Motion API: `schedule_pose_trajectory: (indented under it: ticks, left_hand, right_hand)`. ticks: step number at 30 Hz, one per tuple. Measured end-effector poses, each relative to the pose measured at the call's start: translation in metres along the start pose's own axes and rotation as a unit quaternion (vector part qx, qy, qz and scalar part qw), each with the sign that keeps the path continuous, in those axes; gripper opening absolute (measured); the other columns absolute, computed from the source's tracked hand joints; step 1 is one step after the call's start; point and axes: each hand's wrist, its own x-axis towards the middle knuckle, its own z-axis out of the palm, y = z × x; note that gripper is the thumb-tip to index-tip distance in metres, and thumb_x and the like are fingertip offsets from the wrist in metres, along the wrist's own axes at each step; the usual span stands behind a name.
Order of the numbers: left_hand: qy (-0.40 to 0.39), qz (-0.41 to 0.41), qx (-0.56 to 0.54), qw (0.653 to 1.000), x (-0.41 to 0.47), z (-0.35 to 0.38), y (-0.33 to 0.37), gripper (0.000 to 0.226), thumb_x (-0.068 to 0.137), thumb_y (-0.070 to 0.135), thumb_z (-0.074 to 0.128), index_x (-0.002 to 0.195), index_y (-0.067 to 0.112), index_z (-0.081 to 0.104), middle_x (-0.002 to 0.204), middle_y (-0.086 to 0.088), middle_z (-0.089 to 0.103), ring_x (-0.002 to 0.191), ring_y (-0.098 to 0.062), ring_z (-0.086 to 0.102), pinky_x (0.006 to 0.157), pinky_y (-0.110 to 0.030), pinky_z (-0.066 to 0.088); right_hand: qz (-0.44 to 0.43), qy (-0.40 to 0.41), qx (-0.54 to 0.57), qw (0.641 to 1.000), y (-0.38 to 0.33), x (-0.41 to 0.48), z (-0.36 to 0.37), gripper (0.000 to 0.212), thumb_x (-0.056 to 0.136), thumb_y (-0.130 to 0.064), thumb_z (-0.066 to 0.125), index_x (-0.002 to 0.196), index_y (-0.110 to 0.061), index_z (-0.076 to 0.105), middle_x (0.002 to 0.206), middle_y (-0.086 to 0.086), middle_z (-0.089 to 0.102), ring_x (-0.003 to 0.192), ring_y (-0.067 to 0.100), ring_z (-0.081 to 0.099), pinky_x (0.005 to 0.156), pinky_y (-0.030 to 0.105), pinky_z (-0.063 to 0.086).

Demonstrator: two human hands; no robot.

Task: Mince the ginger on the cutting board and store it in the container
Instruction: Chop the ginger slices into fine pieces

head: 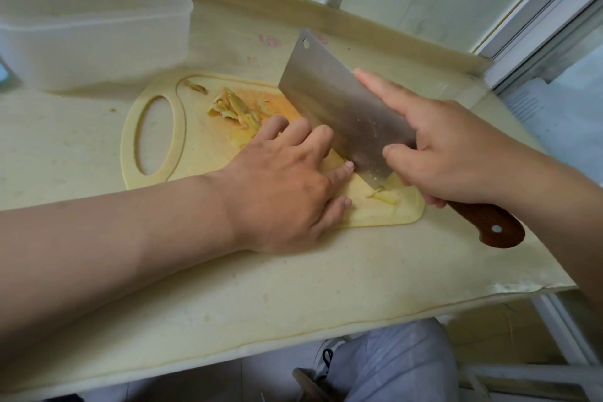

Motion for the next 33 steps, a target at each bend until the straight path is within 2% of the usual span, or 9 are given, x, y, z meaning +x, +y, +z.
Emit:
schedule_pose_trajectory:
  ticks: [3,5,8,11,18,25,33]
  left_hand:
    - [-0.006,-0.006,-0.004,1.0,0.0,-0.002,0.0,0.066,0.096,0.053,0.021,0.128,0.017,0.065,0.107,-0.015,0.055,0.092,-0.034,0.05,0.091,-0.051,0.042]
    - [-0.002,-0.01,-0.001,1.0,-0.001,-0.004,0.001,0.063,0.096,0.052,0.022,0.115,0.016,0.07,0.106,-0.012,0.054,0.091,-0.033,0.05,0.089,-0.049,0.042]
    - [0.05,-0.016,-0.009,0.999,-0.001,-0.003,0.0,0.05,0.096,0.044,0.033,0.082,0.014,0.07,0.097,-0.011,0.055,0.083,-0.031,0.05,0.08,-0.046,0.043]
    - [0.092,-0.025,-0.019,0.995,-0.001,0.0,-0.001,0.043,0.094,0.036,0.041,0.067,0.014,0.065,0.09,-0.01,0.056,0.075,-0.03,0.049,0.072,-0.044,0.042]
    - [0.099,-0.032,-0.029,0.994,-0.002,0.001,-0.001,0.038,0.092,0.031,0.045,0.062,0.013,0.06,0.085,-0.009,0.054,0.07,-0.027,0.042,0.068,-0.038,0.034]
    - [0.08,-0.034,-0.027,0.996,-0.002,0.0,-0.002,0.037,0.093,0.034,0.045,0.067,0.013,0.062,0.088,-0.008,0.055,0.072,-0.028,0.046,0.069,-0.039,0.036]
    - [0.058,-0.029,-0.014,0.998,-0.001,-0.001,-0.002,0.034,0.093,0.036,0.045,0.075,0.013,0.062,0.09,-0.01,0.056,0.074,-0.029,0.046,0.069,-0.041,0.039]
  right_hand:
    - [0.02,0.044,0.055,0.997,0.004,-0.005,-0.006,0.094,0.095,-0.005,0.05,0.153,-0.068,0.013,0.061,0.009,0.067,0.041,0.022,0.063,0.043,0.027,0.053]
    - [0.038,0.055,0.104,0.992,0.006,-0.012,-0.006,0.094,0.095,-0.003,0.051,0.151,-0.07,0.016,0.06,0.006,0.066,0.04,0.022,0.061,0.043,0.03,0.053]
    - [0.06,0.038,0.154,0.985,0.009,-0.024,0.0,0.093,0.097,-0.001,0.05,0.148,-0.073,0.021,0.058,0.005,0.064,0.039,0.022,0.056,0.042,0.034,0.052]
    - [0.07,0.003,0.181,0.981,0.011,-0.031,0.009,0.093,0.097,0.0,0.05,0.143,-0.077,0.023,0.057,0.006,0.062,0.039,0.023,0.054,0.043,0.034,0.051]
    - [0.093,-0.027,0.185,0.978,0.027,-0.012,0.001,0.09,0.098,0.001,0.05,0.148,-0.069,0.024,0.054,0.008,0.06,0.034,0.02,0.05,0.033,0.021,0.038]
    - [0.121,-0.013,0.181,0.976,0.05,0.016,-0.01,0.089,0.097,0.002,0.051,0.153,-0.063,0.027,0.056,0.012,0.061,0.039,0.026,0.051,0.039,0.032,0.048]
    - [0.103,-0.002,0.163,0.981,0.049,0.021,-0.012,0.091,0.097,0.005,0.049,0.153,-0.063,0.026,0.056,0.009,0.061,0.037,0.023,0.051,0.036,0.031,0.046]
